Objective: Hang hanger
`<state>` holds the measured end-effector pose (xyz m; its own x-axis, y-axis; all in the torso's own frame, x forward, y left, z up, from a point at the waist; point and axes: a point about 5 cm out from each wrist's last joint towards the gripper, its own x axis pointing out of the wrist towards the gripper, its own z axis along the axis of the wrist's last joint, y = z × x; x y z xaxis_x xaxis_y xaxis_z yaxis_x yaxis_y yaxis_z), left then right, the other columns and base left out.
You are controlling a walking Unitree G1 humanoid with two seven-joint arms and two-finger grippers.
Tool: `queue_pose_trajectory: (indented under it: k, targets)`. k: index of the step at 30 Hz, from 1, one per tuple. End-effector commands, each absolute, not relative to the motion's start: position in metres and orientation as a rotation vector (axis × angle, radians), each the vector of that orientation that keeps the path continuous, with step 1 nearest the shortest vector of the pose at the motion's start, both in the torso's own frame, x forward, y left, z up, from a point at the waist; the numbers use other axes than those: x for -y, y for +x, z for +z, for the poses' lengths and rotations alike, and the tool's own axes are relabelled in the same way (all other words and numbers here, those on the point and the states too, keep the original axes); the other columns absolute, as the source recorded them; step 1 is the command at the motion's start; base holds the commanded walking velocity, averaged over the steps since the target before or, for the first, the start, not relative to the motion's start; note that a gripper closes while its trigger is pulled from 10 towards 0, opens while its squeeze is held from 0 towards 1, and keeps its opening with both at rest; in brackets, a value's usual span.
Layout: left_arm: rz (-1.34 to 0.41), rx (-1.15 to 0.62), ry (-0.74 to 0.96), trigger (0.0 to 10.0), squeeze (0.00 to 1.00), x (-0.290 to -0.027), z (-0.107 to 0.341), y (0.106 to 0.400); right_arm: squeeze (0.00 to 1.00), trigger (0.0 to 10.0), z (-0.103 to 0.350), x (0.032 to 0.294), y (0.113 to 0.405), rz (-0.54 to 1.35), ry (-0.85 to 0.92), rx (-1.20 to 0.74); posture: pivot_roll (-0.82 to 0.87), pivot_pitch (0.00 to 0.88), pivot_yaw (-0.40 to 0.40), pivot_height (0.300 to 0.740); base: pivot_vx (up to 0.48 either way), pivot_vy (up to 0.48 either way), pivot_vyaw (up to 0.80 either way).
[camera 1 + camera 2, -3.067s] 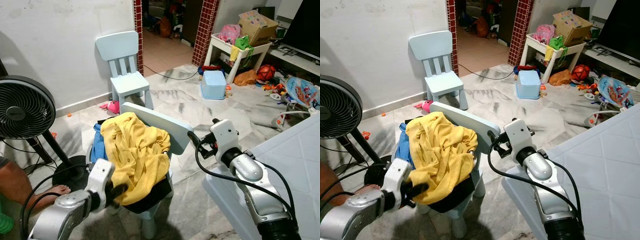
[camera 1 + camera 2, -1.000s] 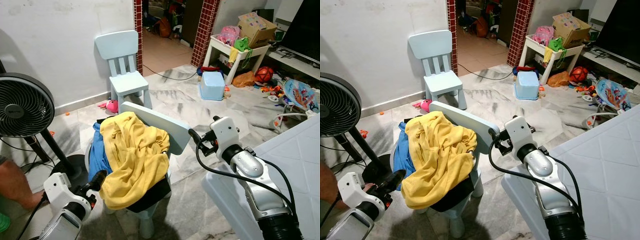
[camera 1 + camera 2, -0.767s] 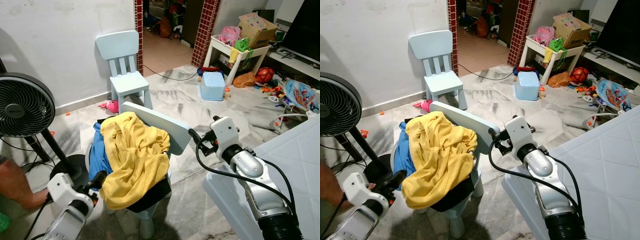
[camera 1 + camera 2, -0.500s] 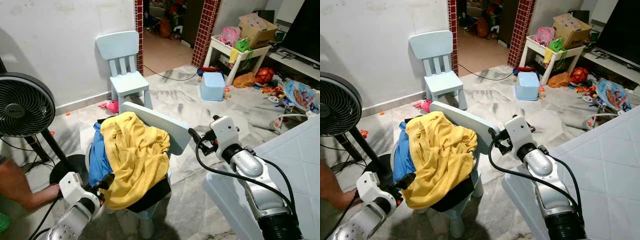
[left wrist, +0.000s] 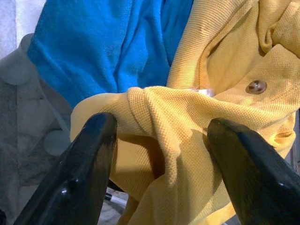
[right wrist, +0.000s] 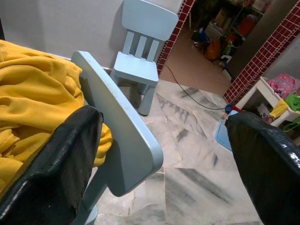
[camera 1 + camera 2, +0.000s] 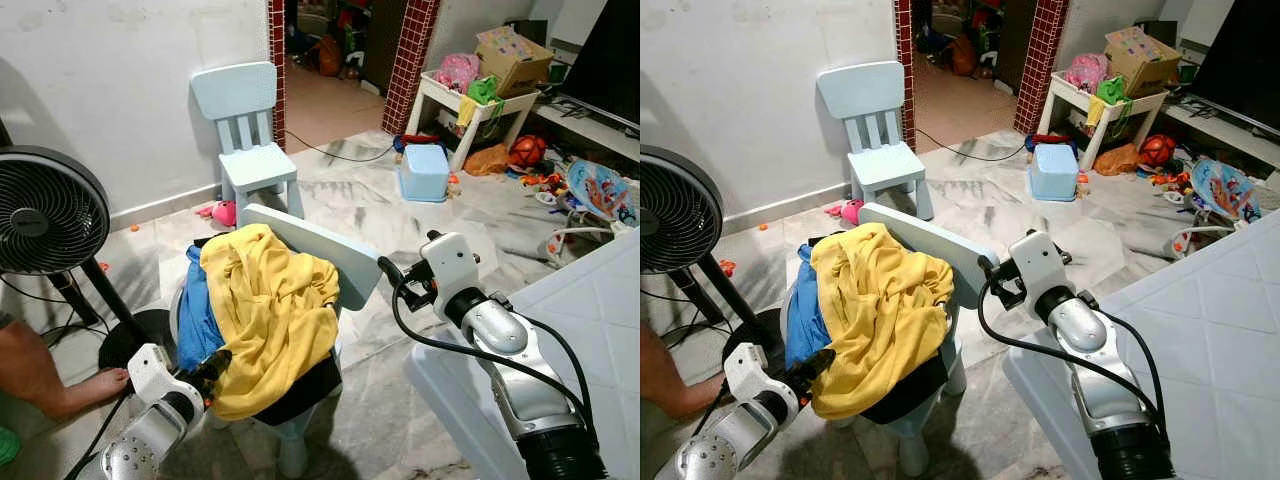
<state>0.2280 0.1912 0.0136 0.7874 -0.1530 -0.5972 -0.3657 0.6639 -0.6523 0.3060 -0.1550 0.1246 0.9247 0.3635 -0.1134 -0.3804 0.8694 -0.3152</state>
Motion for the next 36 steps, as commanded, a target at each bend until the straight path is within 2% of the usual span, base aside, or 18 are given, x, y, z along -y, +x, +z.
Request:
queue_pose_trajectory:
  k: [1, 21, 35, 36]
  targets:
    - [0.126, -0.674, -0.863, 0.0, 0.0, -0.19, 0.013, 0.229, 0.0, 10.0, 0.129, 0.156, 0.307, 0.393, -0.347, -0.037, -0.09, 0.0, -0.05, 0.74, 0.0, 0.0, 0.0]
    - [0.091, -0.679, -0.924, 0.0, 0.0, -0.193, 0.01, 0.233, 0.0, 10.0, 0.127, 0.154, 0.306, 0.41, -0.34, -0.046, -0.1, 0.0, -0.045, 0.74, 0.0, 0.0, 0.0]
    - [0.107, -0.635, -0.808, 0.0, 0.0, -0.199, 0.016, 0.235, 0.0, 10.0, 0.124, 0.159, 0.303, 0.442, -0.341, -0.067, -0.09, 0.0, -0.041, 0.74, 0.0, 0.0, 0.0]
    - [0.104, -0.628, -0.755, 0.0, 0.0, -0.201, 0.017, 0.235, 0.0, 10.0, 0.124, 0.158, 0.302, 0.444, -0.34, -0.069, -0.09, 0.0, -0.04, 0.74, 0.0, 0.0, 0.0]
